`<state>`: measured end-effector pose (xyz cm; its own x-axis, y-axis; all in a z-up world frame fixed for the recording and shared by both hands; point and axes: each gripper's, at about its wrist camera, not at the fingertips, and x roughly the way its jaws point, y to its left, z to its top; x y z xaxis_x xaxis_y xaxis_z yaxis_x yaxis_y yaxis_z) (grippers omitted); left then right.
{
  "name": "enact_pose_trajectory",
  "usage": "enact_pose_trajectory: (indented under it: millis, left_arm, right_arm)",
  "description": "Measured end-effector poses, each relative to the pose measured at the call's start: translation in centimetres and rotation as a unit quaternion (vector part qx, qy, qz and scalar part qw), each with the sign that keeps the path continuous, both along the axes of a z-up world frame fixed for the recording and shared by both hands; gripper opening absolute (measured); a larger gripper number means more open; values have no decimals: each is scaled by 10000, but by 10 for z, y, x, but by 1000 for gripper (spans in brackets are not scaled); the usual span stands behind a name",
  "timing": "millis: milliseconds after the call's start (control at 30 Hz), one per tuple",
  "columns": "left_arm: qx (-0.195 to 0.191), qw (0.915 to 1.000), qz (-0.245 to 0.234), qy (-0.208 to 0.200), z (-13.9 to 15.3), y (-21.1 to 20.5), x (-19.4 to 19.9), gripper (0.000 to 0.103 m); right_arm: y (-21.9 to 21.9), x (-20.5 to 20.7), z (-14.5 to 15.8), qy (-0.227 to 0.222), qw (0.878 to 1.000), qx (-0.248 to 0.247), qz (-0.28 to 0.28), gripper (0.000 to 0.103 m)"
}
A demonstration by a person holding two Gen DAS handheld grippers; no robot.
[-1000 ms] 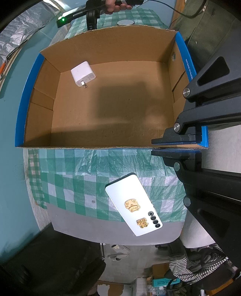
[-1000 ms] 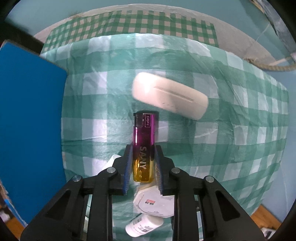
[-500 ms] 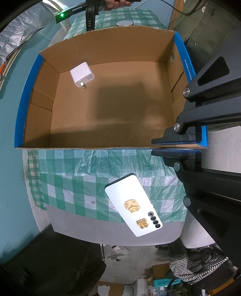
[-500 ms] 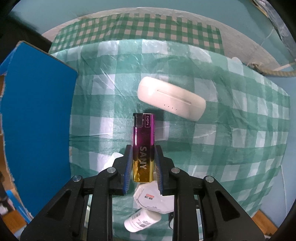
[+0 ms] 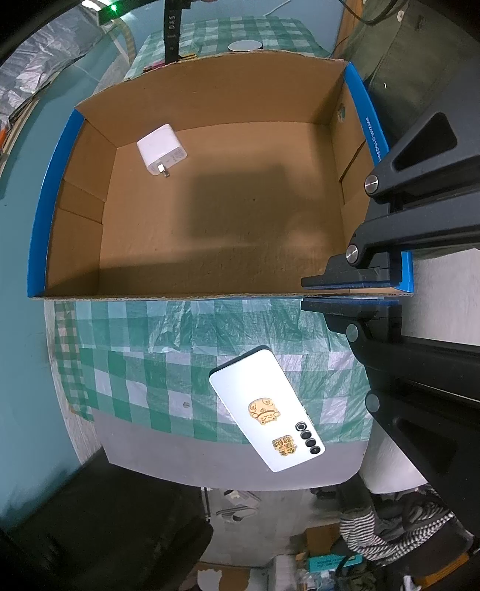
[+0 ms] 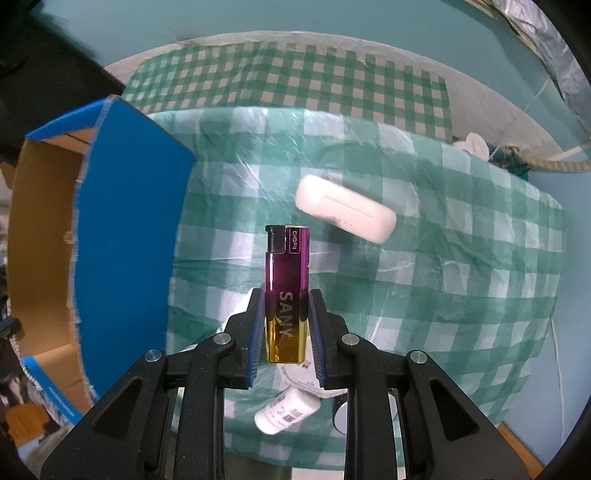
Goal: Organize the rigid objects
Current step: 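Lift the lighter with the right tool and carry it over the box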
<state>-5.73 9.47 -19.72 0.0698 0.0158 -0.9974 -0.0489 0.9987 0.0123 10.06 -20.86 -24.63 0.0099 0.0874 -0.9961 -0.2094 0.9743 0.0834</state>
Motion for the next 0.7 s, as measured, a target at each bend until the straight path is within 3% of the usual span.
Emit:
enact_pose_trajectory:
  millis: [700]
  left_arm:
    - [-30, 10000, -7, 27, 0, 2, -3, 4]
  right_arm:
    - [70, 15, 78, -494, 9949, 435, 762, 22]
